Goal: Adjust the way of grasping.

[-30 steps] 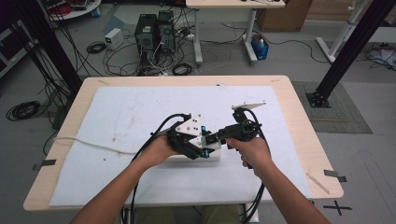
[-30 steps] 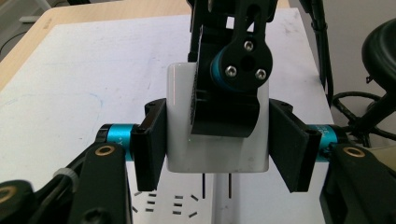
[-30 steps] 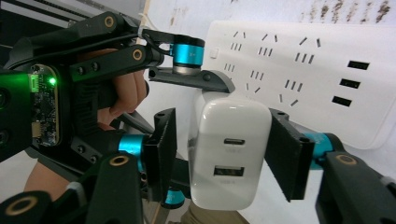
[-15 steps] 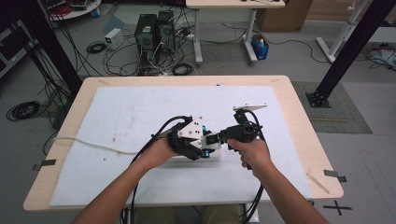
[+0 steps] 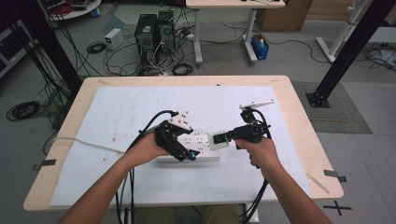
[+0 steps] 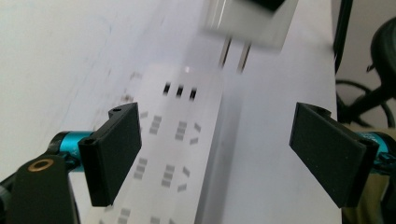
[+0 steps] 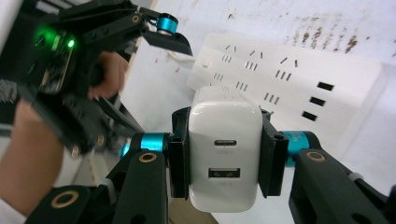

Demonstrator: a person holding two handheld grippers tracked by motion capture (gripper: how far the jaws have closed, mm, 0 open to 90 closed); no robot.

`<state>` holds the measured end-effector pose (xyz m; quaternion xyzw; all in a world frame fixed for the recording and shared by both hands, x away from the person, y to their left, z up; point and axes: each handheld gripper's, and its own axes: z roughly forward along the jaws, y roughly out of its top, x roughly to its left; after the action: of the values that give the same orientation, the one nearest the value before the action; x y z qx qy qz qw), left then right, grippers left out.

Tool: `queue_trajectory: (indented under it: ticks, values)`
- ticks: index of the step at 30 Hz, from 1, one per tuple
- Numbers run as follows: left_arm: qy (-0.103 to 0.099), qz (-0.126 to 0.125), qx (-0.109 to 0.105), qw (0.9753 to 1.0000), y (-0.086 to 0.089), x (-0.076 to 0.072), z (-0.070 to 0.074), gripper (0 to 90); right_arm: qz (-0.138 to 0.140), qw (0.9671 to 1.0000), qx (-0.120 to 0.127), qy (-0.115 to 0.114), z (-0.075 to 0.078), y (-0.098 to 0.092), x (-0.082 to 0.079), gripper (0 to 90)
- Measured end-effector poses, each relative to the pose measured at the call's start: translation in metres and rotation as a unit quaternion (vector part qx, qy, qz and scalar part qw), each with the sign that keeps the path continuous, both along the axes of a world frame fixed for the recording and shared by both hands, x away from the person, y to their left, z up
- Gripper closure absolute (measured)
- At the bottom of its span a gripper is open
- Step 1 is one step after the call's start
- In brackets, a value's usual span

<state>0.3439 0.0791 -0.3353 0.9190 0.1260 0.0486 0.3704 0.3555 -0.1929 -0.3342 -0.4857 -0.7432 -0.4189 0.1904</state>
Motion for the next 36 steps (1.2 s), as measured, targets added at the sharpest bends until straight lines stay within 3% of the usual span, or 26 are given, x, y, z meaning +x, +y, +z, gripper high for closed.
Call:
queue_trajectory:
  ticks: [1,2,5,6,7,10,11,13,14,15,17,19,20,21,22,23,25,27,29,32,36]
  values:
    - [0.004,0.003,0.015,0.9999,0.004,0.0,0.001,16.9,0.0,1.0,0.0,0.0,0.0,0.0,0.0,62.3]
    - [0.013,0.01,0.04,0.9991,0.012,-0.001,0.003,16.9,0.01,0.9996,-0.019,-0.021,0.008,-0.004,-0.001,62.3]
    - [0.03,0.012,0.076,0.9966,0.026,-0.001,0.007,16.9,0.023,0.9975,-0.044,-0.05,0.019,-0.01,-0.002,62.3]
    - [0.03,0.012,0.076,0.9966,0.026,-0.001,0.007,16.9,0.023,0.9975,-0.044,-0.05,0.019,-0.01,-0.002,62.3]
    - [0.034,0.013,0.093,0.995,0.036,-0.001,0.01,16.9,0.027,0.9947,-0.069,-0.071,0.028,-0.015,-0.002,62.3]
    - [0.035,0.015,0.095,0.9947,0.041,0.0,0.011,16.9,0.036,0.9901,-0.098,-0.094,0.035,-0.019,-0.003,62.3]
    - [0.029,0.03,0.096,0.9945,0.056,0.0,0.016,16.9,0.043,0.9852,-0.128,-0.106,0.041,-0.021,-0.004,62.3]
    - [0.029,0.035,0.099,0.994,0.064,0.0,0.019,16.9,0.055,0.9777,-0.162,-0.122,0.046,-0.022,-0.004,62.3]
    - [0.029,0.035,0.099,0.994,0.064,0.0,0.019,16.9,0.055,0.9777,-0.162,-0.122,0.046,-0.022,-0.004,62.3]
    - [0.035,0.037,0.104,0.9933,0.071,0.001,0.019,16.9,0.072,0.9705,-0.188,-0.133,0.05,-0.022,-0.004,62.3]
    - [0.04,0.033,0.116,0.9919,0.077,0.002,0.019,16.9,0.092,0.9625,-0.215,-0.138,0.053,-0.021,-0.004,62.3]
    - [0.064,0.025,0.119,0.9905,0.083,0.004,0.016,16.9,0.111,0.9526,-0.247,-0.138,0.056,-0.019,-0.004,62.2]
    - [0.064,0.025,0.119,0.9905,0.083,0.004,0.016,16.9,0.111,0.9526,-0.247,-0.138,0.056,-0.019,-0.004,62.2]
    - [0.064,0.025,0.119,0.9905,0.083,0.004,0.016,16.9,0.12,0.9478,-0.26,-0.139,0.056,-0.019,-0.004,62.2]
    - [0.088,0.006,0.124,0.9883,0.092,0.005,0.013,16.9,0.133,0.9405,-0.279,-0.141,0.057,-0.019,-0.004,62.3]
    - [0.089,0.01,0.119,0.9888,0.094,0.005,0.012,16.9,0.139,0.9359,-0.291,-0.141,0.057,-0.019,-0.004,62.2]
    - [0.088,0.014,0.118,0.9891,0.098,0.005,0.011,16.9,0.147,0.9298,-0.303,-0.148,0.057,-0.021,-0.003,62.2]
    - [0.085,0.01,0.122,0.9888,0.102,0.006,0.01,16.9,0.153,0.9274,-0.307,-0.149,0.057,-0.022,-0.002,62.2]
    - [0.095,0.006,0.114,0.9889,0.104,0.006,0.009,16.9,0.162,0.923,-0.317,-0.146,0.057,-0.023,-0.001,62.2]
    - [0.091,-0.003,0.113,0.9894,0.106,0.005,0.008,16.9,0.162,0.9213,-0.323,-0.144,0.056,-0.023,-0.001,62.2]
    - [0.084,-0.017,0.129,0.988,0.108,0.004,0.008,16.9,0.187,0.9064,-0.35,-0.145,0.054,-0.02,-0.001,62.3]
